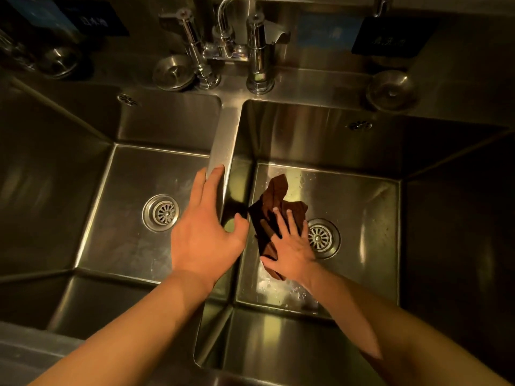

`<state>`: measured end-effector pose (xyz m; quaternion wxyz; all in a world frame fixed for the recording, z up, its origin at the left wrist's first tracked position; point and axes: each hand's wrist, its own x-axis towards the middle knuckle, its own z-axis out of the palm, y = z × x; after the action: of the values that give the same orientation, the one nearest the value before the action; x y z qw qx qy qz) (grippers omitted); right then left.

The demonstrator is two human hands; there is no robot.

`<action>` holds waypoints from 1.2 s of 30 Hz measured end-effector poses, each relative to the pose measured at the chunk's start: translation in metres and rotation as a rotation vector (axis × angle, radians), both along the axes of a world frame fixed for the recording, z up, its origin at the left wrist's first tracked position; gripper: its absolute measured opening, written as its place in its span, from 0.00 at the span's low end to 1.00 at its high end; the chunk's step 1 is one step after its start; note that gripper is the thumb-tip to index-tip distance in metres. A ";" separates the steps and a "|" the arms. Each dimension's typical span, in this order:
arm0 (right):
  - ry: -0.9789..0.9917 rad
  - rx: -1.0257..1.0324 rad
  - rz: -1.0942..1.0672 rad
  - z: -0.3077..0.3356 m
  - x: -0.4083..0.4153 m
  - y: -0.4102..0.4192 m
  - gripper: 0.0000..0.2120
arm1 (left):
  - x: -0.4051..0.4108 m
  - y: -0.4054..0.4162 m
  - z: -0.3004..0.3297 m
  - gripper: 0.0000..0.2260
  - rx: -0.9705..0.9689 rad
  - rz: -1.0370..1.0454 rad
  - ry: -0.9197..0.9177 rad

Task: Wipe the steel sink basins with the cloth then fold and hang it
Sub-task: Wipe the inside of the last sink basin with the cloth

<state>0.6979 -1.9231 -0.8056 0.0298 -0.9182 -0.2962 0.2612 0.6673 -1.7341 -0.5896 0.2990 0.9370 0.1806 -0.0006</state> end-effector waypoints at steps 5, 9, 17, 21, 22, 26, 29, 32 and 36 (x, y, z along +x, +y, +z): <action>-0.031 0.012 -0.131 -0.019 -0.008 0.022 0.41 | -0.002 0.000 0.001 0.39 0.008 -0.009 0.009; -0.056 0.089 -0.148 -0.018 0.016 0.034 0.38 | 0.000 -0.002 0.000 0.39 0.029 0.004 0.008; -0.105 0.099 0.005 -0.022 0.074 0.005 0.34 | 0.002 -0.003 0.000 0.39 0.192 -0.078 0.017; -0.173 0.040 -0.135 -0.021 0.081 -0.047 0.32 | 0.000 -0.003 0.001 0.38 0.259 -0.132 0.011; -0.191 0.007 -0.161 -0.021 0.081 -0.066 0.32 | -0.001 -0.003 0.002 0.38 0.268 -0.149 0.009; -0.194 0.007 -0.315 -0.016 0.074 -0.142 0.32 | -0.002 -0.006 0.003 0.37 0.280 -0.265 -0.015; -0.152 -0.048 -0.498 -0.017 0.056 -0.181 0.31 | -0.002 -0.006 0.001 0.38 0.303 -0.378 -0.029; -0.136 -0.101 -0.474 -0.017 0.023 -0.204 0.33 | -0.002 -0.007 0.002 0.36 0.229 -0.347 -0.046; -0.050 -0.151 -0.251 -0.011 -0.031 -0.210 0.36 | -0.001 -0.008 0.008 0.37 0.186 -0.295 -0.047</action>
<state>0.6672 -2.1334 -0.8169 -0.0140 -0.9539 -0.1591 0.2539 0.6660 -1.7425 -0.5817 0.2120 0.9767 0.0335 -0.0058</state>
